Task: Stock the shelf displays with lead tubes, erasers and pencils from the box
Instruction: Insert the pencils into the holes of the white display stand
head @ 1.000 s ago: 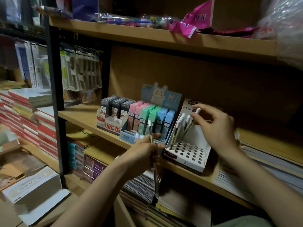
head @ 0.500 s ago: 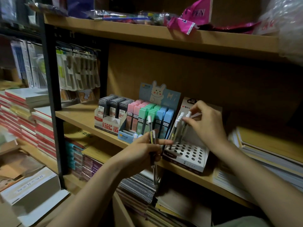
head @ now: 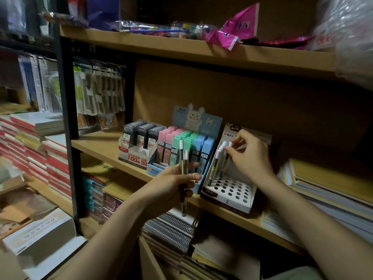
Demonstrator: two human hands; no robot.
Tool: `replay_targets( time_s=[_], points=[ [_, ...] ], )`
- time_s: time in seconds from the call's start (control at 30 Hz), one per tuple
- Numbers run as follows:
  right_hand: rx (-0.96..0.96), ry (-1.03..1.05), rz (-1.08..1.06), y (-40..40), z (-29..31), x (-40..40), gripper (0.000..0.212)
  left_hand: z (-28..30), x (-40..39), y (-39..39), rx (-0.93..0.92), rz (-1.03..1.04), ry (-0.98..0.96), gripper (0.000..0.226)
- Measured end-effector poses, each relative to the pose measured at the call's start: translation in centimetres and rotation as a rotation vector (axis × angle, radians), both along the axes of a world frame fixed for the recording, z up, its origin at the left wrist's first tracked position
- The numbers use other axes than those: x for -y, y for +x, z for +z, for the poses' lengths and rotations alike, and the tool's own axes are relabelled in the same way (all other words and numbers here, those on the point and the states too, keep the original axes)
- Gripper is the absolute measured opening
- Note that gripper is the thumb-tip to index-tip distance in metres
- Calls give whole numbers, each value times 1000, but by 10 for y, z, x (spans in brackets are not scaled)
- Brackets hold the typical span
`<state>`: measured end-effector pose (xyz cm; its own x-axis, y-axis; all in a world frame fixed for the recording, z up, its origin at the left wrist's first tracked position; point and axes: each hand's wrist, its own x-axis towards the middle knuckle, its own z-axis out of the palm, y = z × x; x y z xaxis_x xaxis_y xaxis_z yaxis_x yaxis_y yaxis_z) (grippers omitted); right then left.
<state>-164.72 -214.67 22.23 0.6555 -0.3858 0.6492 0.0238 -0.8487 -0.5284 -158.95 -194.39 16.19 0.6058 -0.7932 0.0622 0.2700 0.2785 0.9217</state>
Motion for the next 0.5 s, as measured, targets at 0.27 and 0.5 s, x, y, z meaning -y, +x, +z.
replay_targets(
  time_s=[0.27, 0.5],
  points=[
    [-69, 104, -10, -9, -6, -7, 10, 1, -10, -13, 93, -85, 20, 31],
    [-74, 111, 255, -40, 13, -43, 31, 7, -10, -19, 156, -254, -37, 27]
  ],
)
